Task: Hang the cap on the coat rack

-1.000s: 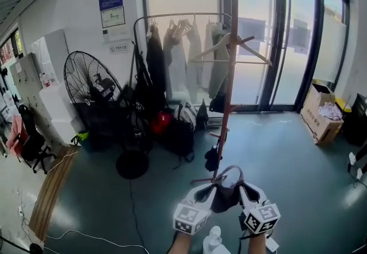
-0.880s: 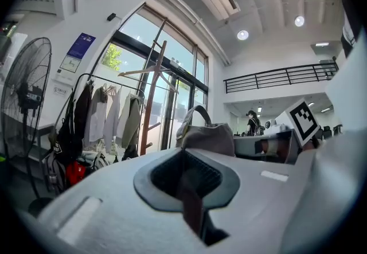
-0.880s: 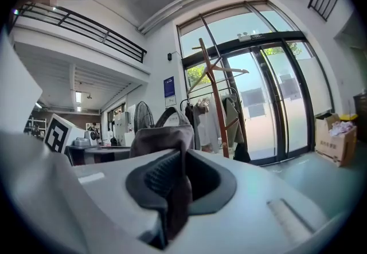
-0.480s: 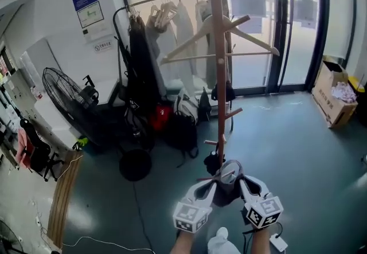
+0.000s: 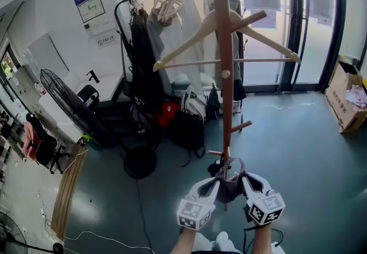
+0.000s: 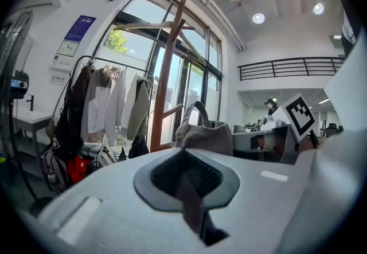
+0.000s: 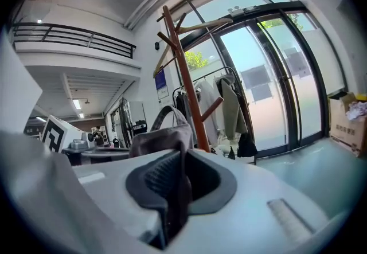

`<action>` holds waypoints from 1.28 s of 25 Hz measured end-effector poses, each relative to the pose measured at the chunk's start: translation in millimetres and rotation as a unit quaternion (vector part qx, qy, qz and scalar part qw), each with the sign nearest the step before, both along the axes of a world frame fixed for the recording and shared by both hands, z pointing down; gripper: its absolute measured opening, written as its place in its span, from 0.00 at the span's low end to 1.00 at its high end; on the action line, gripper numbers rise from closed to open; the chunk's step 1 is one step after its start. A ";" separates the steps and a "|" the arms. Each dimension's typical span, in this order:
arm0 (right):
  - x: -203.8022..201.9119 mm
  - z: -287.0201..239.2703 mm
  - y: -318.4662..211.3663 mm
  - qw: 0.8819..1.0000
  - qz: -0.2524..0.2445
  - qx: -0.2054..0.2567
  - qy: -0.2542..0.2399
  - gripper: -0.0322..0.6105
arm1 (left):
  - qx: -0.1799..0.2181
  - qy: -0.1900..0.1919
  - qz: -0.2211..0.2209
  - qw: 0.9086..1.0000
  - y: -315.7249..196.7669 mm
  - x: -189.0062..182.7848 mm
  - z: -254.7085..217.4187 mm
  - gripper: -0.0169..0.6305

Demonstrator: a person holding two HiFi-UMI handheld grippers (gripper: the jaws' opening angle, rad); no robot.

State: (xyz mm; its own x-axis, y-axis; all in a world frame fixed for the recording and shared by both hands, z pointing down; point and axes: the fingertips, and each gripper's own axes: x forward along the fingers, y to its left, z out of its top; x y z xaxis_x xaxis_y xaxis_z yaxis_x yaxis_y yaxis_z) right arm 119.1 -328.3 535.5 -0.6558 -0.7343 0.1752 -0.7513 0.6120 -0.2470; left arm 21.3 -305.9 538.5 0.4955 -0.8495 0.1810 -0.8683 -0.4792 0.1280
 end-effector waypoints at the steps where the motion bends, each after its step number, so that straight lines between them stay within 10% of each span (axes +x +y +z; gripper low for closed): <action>1: -2.6 4.0 -4.7 1.000 -0.002 -0.005 0.001 0.11 | -0.005 0.000 -0.001 1.000 -4.4 -1.4 3.0 0.05; 32: -36.1 140.0 -98.7 0.988 0.063 -0.122 0.077 0.11 | -0.153 -0.019 0.044 0.987 -110.6 -10.2 140.7 0.05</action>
State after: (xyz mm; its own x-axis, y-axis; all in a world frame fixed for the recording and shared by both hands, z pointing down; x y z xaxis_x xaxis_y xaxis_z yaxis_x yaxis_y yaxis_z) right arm 83.0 -427.0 675.5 -0.5136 -0.7321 0.4474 -0.8579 0.4482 -0.2514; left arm 11.1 -416.5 679.2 0.5524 -0.7063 0.4426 -0.8323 -0.4963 0.2468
